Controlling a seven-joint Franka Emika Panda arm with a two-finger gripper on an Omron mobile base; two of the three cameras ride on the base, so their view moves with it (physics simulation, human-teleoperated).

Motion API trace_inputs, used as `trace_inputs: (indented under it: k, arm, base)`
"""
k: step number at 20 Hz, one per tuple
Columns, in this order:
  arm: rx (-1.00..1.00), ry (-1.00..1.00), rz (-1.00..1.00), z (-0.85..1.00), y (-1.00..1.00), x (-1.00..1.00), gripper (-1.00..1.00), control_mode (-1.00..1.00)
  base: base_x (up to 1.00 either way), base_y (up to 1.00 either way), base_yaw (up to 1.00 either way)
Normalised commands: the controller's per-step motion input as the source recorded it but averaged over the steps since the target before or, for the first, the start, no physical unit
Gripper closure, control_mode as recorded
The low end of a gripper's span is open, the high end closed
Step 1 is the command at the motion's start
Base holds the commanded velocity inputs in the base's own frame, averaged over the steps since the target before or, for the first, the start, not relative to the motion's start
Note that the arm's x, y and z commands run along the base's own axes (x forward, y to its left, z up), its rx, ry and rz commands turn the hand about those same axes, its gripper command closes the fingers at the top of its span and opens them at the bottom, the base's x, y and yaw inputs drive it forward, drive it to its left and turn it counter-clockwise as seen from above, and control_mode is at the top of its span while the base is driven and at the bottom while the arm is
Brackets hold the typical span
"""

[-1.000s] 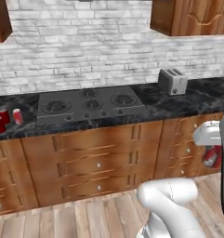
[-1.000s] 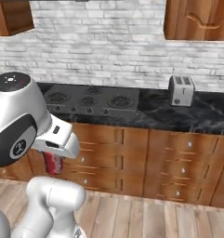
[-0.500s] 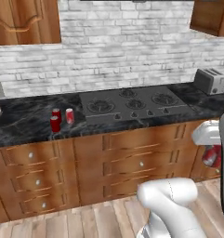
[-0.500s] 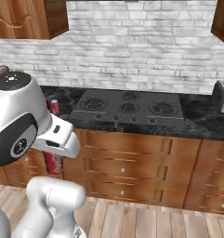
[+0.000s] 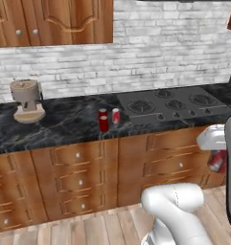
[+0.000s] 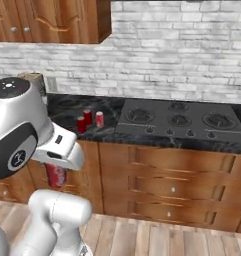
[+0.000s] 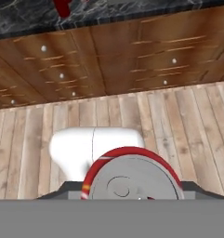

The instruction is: Four empty soda cans are scattered around the kitchen. Gather all the cans and cluster them next to the stove for recycling.

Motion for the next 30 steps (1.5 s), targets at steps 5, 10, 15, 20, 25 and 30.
trace_inputs:
  k: [5, 10, 15, 20, 25, 30]
  arm:
    - [0.00, 0.00, 0.00, 0.00, 0.00, 0.00, 1.00, 1.00]
    - [0.00, 0.00, 0.00, 0.00, 0.00, 0.00, 1.00, 1.00]
    - [0.00, 0.00, 0.00, 0.00, 0.00, 0.00, 1.00, 1.00]
    - [0.00, 0.00, 0.00, 0.00, 0.00, 0.00, 1.00, 1.00]
    - [0.00, 0.00, 0.00, 0.00, 0.00, 0.00, 1.00, 1.00]
    - [0.00, 0.00, 0.00, 0.00, 0.00, 0.00, 1.00, 1.00]
  base:
    - [0.37, 0.25, 0.00]
    - [0.48, 0.13, 0.00]
    - [0.38, 0.15, 0.00]
    - [0.29, 0.18, 0.00]
    - [0.42, 0.21, 0.00]
    - [0.61, 0.17, 0.00]
